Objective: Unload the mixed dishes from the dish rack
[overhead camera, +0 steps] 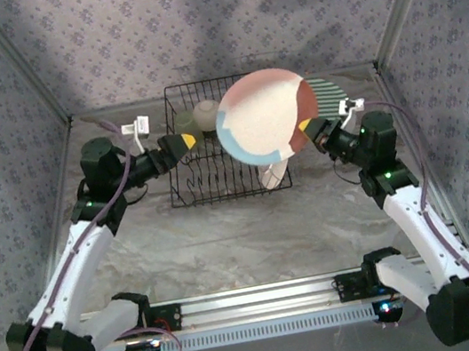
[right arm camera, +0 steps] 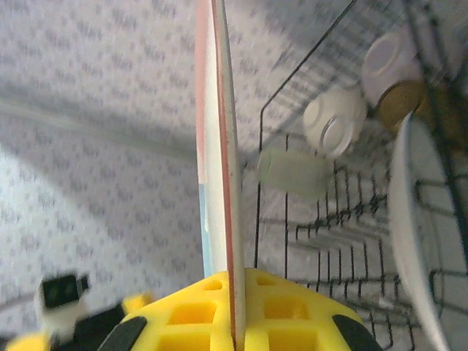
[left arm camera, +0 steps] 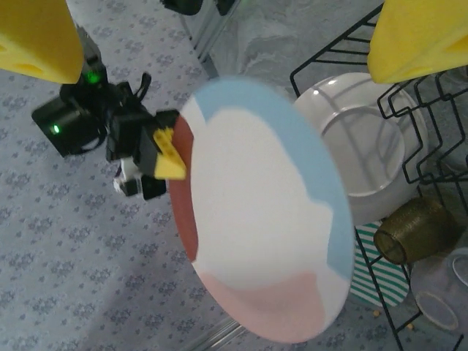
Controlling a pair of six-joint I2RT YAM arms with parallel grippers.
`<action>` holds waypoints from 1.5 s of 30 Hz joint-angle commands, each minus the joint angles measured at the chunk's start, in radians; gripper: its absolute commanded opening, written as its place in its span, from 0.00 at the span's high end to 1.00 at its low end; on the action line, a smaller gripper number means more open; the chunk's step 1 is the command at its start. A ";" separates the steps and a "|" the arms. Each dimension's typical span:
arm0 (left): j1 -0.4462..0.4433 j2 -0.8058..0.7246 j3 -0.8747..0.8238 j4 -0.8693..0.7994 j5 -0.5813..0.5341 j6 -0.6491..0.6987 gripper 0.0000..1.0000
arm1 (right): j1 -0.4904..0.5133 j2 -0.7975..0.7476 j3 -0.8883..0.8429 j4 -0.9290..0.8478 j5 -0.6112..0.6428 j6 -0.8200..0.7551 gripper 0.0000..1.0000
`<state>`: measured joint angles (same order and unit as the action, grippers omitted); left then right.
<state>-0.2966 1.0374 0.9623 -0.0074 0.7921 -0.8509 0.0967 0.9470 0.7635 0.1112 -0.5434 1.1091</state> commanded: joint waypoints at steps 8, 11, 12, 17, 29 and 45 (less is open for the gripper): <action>-0.004 -0.213 -0.053 -0.179 -0.008 0.276 0.01 | -0.256 0.168 -0.044 0.405 -0.020 0.184 1.00; -0.004 -0.280 -0.093 -0.167 -0.027 0.322 0.01 | -0.302 0.244 -0.025 0.439 -0.013 0.177 1.00; -0.006 -0.303 -0.106 -0.158 -0.032 0.336 0.01 | -0.317 0.274 -0.019 0.455 -0.005 0.168 1.00; -0.006 -0.343 -0.168 -0.096 -0.040 0.330 0.01 | -0.369 0.450 0.000 0.557 -0.008 0.193 1.00; -0.001 -0.334 -0.179 -0.086 -0.029 0.317 0.01 | -0.375 0.818 0.085 0.820 -0.037 0.256 1.00; 0.000 -0.326 -0.183 -0.078 -0.025 0.311 0.01 | -0.352 0.994 0.164 0.793 -0.012 0.238 1.00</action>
<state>-0.2974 0.7097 0.7822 -0.1226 0.7620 -0.5465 -0.2611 1.9270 0.8860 0.8368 -0.5571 1.3468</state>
